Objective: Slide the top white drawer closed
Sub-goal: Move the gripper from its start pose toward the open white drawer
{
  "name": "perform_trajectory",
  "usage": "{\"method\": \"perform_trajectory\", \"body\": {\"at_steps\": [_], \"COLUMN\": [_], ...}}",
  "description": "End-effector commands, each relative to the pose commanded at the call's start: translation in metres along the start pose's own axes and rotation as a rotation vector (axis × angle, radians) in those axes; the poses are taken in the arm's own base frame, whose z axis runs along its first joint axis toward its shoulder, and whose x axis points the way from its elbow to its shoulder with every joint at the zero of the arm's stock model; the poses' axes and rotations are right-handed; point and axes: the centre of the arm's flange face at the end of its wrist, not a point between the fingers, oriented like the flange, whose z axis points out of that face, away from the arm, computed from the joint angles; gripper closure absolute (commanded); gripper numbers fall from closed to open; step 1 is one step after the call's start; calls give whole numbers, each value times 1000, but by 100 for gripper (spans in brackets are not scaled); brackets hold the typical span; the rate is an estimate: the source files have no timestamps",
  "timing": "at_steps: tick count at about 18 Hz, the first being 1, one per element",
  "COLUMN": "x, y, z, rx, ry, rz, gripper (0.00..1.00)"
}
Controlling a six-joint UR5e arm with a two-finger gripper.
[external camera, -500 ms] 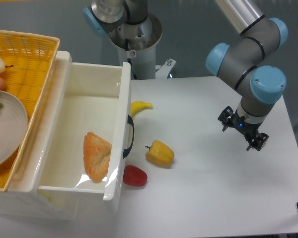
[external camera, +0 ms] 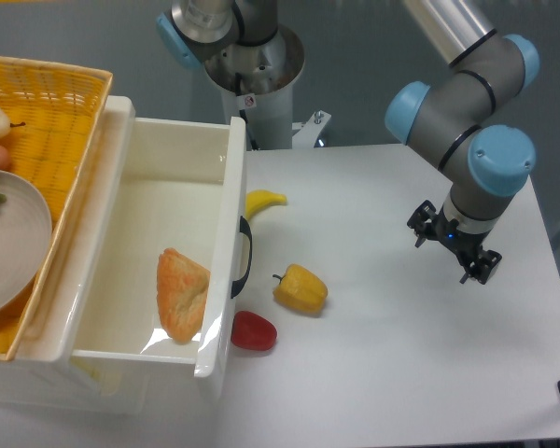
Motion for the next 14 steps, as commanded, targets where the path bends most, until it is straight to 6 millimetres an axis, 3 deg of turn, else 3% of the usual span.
{"method": "perform_trajectory", "body": {"at_steps": [4,8,14], "x": [17,19,28], "y": [-8,-14,-38], "z": [14,9,2], "rx": [0,4,-3], "ry": [5,-1,-10], "rz": [-47,-245,-307], "gripper": [0,0,0]}}
